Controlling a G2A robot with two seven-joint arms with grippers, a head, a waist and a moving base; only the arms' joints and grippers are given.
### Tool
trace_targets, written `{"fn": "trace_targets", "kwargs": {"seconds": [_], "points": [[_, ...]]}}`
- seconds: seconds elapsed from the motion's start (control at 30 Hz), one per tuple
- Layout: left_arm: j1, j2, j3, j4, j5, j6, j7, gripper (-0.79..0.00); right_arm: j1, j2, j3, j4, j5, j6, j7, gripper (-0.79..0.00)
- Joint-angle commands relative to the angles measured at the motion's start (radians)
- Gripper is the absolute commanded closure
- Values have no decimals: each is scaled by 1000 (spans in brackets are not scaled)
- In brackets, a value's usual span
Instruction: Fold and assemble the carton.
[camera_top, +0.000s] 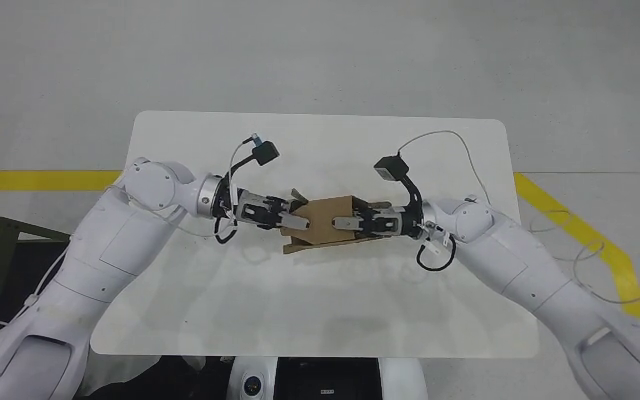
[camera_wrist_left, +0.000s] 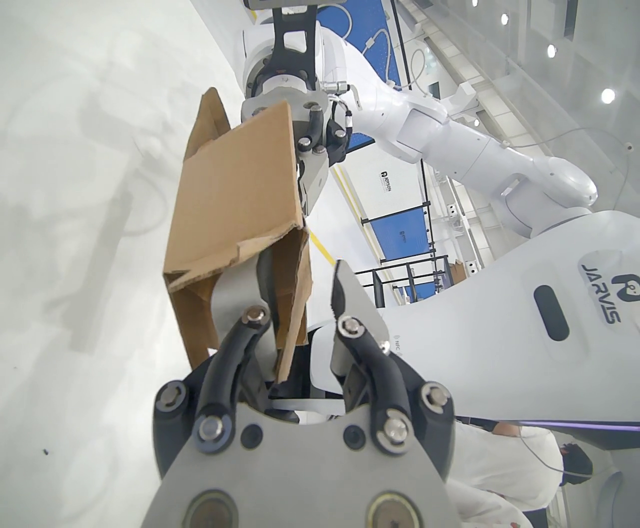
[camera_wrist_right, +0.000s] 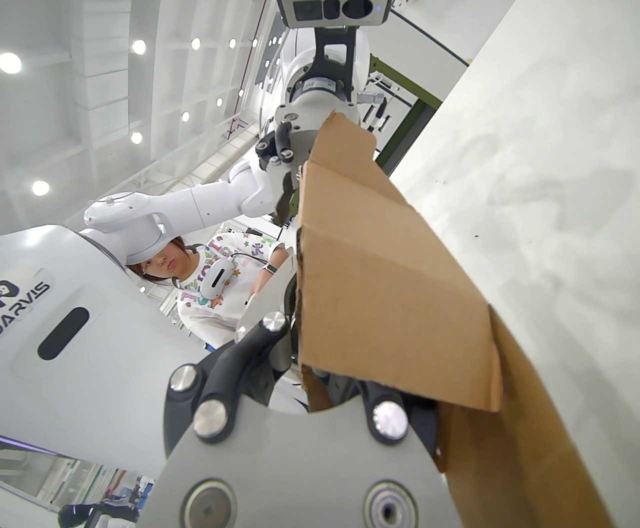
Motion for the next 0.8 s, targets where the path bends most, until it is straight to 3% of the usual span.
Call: {"fn": "trace_targets", "kwargs": {"seconds": [0.0, 0.13, 0.33, 0.77], "points": [[2, 0, -10, 17, -27, 1, -1, -785, 4, 3, -2, 11, -3, -9, -9, 0], [11, 1, -35, 36, -76, 15, 7, -785, 7, 8, -3, 30, -10, -29, -30, 0], [44, 7, -81, 31, -61, 40, 109, -785, 7, 8, -3, 30, -10, -29, -30, 0], [60, 8, -88, 20, -50, 57, 138, -785, -3, 8, 1, 23, -12, -11, -42, 0]]}}
